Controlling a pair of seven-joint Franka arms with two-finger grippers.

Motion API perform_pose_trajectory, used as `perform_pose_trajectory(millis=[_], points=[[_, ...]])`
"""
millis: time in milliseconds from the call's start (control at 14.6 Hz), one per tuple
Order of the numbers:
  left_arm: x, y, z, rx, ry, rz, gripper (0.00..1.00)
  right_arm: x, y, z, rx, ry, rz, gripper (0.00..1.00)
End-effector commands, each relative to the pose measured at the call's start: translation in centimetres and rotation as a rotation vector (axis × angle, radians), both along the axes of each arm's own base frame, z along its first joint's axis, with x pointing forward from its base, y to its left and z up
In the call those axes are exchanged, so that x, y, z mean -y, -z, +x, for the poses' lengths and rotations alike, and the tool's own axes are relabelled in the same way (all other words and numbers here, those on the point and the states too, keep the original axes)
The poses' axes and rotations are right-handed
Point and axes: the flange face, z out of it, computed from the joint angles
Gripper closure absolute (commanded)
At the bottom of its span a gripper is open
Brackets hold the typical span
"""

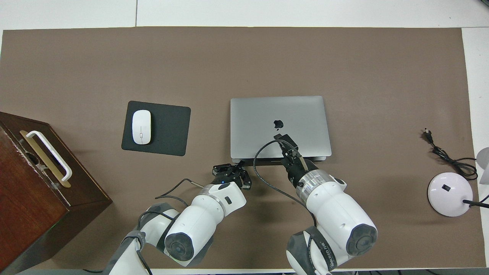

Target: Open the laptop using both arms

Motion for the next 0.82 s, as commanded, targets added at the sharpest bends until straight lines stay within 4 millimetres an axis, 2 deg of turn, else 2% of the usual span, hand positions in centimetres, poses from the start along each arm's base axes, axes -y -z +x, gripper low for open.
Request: perform_pose_trajectory(millis=[0,412,756], points=[[0.1,-0.1,0.3,0.018,-0.006,-0.011,1.00,-0.2,-0.1,0.8,0.005,0.026,0.019,0.00],[-0.2,-0.5,0.5,0.023,-0.013,-0.014,1.00,-0.2,-0.2,0.9,0.006,0.025,0.019,0.00],[-0.7,-0.6,1.2,0.029,-0.030,-0.014,1.00,-0.7,-0.7,2.3,-0.006,0.028,0.018,0.00]])
